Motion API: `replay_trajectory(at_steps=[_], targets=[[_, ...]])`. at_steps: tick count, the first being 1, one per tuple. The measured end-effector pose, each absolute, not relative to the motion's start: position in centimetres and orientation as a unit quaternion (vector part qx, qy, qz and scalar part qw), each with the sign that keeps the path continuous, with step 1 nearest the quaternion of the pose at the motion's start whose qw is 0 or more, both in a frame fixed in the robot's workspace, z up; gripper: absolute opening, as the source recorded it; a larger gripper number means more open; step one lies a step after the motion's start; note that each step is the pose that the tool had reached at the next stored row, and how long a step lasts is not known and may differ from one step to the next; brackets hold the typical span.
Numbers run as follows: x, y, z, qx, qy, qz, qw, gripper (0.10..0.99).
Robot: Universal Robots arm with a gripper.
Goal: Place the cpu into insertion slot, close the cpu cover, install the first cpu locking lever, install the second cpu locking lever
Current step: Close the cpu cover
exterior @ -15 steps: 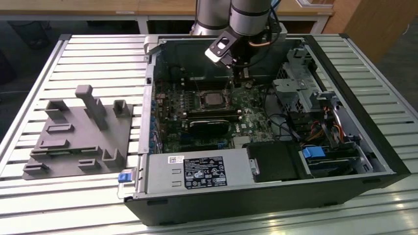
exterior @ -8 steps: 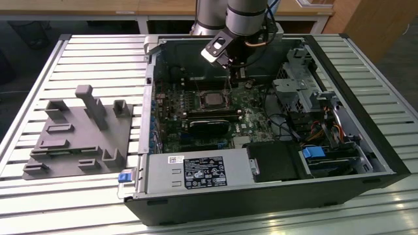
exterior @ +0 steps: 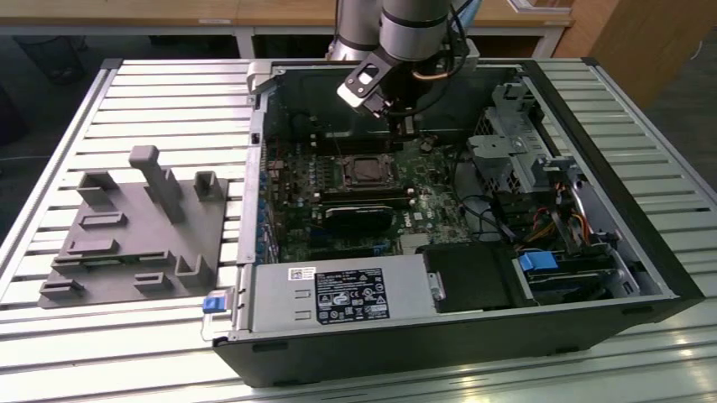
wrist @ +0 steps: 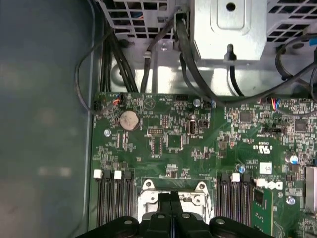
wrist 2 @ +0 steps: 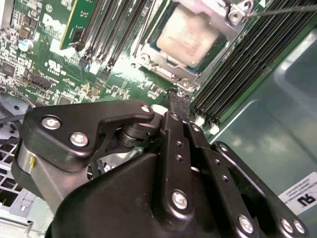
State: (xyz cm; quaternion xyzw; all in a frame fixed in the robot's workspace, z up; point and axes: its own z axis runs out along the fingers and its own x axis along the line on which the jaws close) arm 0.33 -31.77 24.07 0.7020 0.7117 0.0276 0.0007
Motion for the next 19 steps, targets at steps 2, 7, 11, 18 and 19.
replay_trajectory(at_steps=[2,7,11,18,19], targets=[[0.1,-31.8,24.1,0.702,0.712,0.028,0.001,0.118],[-0.5,-31.8,24.0,0.702,0.712,0.028,0.001,0.118],[-0.8,-31.8,23.8,0.702,0.712,0.028,0.001,0.118],[-1.3,-31.8,23.6,0.702,0.712,0.028,0.001,0.118],[-1.4,-31.8,23.6,0.702,0.712,0.028,0.001,0.118]])
